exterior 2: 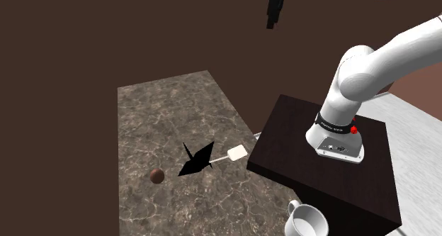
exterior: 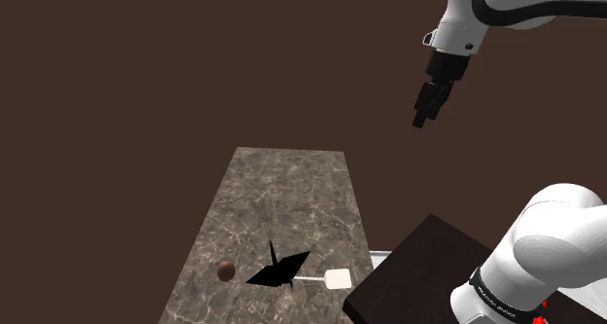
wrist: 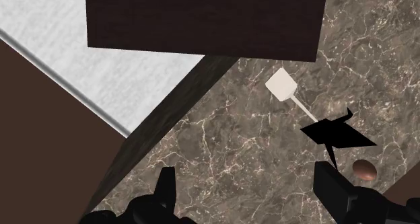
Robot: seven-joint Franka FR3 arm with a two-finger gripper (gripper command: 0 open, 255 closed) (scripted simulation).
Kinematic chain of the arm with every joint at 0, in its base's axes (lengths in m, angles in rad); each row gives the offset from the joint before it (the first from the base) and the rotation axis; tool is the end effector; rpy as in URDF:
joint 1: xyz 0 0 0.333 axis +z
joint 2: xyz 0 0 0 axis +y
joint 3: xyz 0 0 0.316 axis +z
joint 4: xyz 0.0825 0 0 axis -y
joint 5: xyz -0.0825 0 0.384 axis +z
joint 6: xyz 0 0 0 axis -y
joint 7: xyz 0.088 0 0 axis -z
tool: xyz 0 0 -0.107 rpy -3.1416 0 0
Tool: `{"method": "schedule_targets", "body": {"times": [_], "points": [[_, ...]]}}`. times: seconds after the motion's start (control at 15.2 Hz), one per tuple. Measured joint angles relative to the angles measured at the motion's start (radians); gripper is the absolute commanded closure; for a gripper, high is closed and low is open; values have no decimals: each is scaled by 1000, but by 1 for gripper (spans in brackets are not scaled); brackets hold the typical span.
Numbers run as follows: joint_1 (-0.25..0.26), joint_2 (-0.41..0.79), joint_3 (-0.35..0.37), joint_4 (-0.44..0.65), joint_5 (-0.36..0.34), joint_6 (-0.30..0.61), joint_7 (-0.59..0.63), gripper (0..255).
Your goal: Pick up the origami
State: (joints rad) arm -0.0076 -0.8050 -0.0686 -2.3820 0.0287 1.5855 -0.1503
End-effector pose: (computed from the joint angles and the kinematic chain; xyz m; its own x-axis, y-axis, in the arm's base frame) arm 0.3021 -0.0261 0.5849 0.9954 0.0937 0.0189 0.0949 -0.9926 -0.0761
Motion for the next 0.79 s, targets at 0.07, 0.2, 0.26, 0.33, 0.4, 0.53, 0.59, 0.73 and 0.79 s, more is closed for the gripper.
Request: {"method": "schedule_targets", "body": {"times": [0.07,0.2,0.26,0.33,0.4,0.53,0.59,0.73,0.79], "points": [[0,0,0,0,0,0,0,0],[5,-3,22,-36,12,32,25,0],[8,-3,35,-51,19,47,40,0],[15,5,57,-67,33,71,63,0],[22,4,78,-88,46,92,87,0],[34,11,118,-131,69,141,130,0],[39,23,135,-144,79,166,149,0],[50,53,172,-172,100,225,188,0],[59,59,196,-190,114,250,213,0]]}}
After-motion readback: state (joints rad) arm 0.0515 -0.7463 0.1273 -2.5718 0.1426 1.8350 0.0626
